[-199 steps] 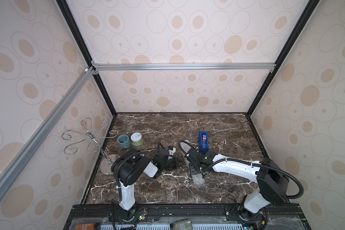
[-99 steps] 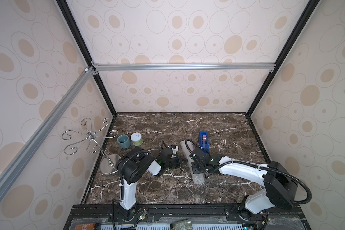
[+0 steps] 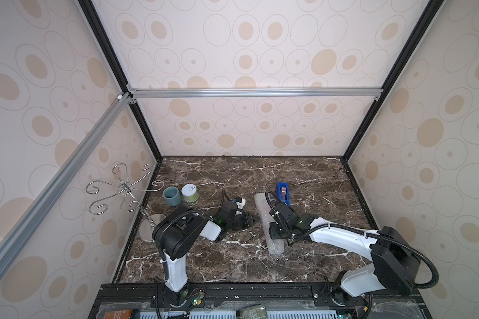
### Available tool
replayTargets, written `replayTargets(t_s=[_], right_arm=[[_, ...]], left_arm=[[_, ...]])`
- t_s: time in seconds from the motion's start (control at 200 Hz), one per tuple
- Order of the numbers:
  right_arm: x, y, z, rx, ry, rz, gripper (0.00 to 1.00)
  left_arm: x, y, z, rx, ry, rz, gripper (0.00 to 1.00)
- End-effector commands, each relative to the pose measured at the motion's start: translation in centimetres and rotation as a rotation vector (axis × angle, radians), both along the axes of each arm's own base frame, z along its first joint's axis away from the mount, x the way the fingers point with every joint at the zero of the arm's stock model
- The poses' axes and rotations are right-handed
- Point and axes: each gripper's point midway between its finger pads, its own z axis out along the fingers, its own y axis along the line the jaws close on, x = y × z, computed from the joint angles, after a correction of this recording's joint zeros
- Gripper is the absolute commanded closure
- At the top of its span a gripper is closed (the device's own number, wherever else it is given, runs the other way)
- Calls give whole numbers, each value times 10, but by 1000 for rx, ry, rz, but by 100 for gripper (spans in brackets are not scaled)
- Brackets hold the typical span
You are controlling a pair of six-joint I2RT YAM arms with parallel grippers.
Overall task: Wrap wine bottles in bubble wrap
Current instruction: Adjust the bubble wrap at the center of the board.
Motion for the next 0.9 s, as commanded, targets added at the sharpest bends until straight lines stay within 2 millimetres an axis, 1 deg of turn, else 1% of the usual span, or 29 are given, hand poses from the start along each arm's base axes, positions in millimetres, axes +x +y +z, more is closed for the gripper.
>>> replayTargets(t_s=[0.0,0.05,0.145,0.205,0.325,0.495,0.595,0.66,0.765,0.84,0.895], right_arm=[[-42,-34,-65,-157,214,9,66],[-42,-33,-65,-156,213,11,66],[-42,-33,-65,-157,214,12,66],[-42,-33,-65,-157,214,13,66],[-42,-33,-65,-154,213,13,66],[-42,-30,-64,-136,210,16,66],[-40,-26,-58,-117,200,32,64],[-37,-22,-50,-110,185,49,59],[-32,-17,-28,-106,153,82,44],[-30,-9,-9,-83,143,113,36],[-29,-4,6,-65,139,130,33]], left_arm=[[0,10,-1,55,-18,-1,64],[0,10,-1,52,-14,-3,66],[-2,4,-2,32,-10,-10,76],[-5,-2,-5,26,-1,-21,80],[-11,-19,-10,-2,19,-46,84],[-16,-41,-17,-24,37,-76,85],[-13,-50,-15,-36,27,-87,84],[-11,-50,-14,-29,18,-86,84],[-8,-45,-13,9,6,-86,81],[-6,-37,-12,22,4,-75,79],[-4,-28,-7,21,-4,-62,77]])
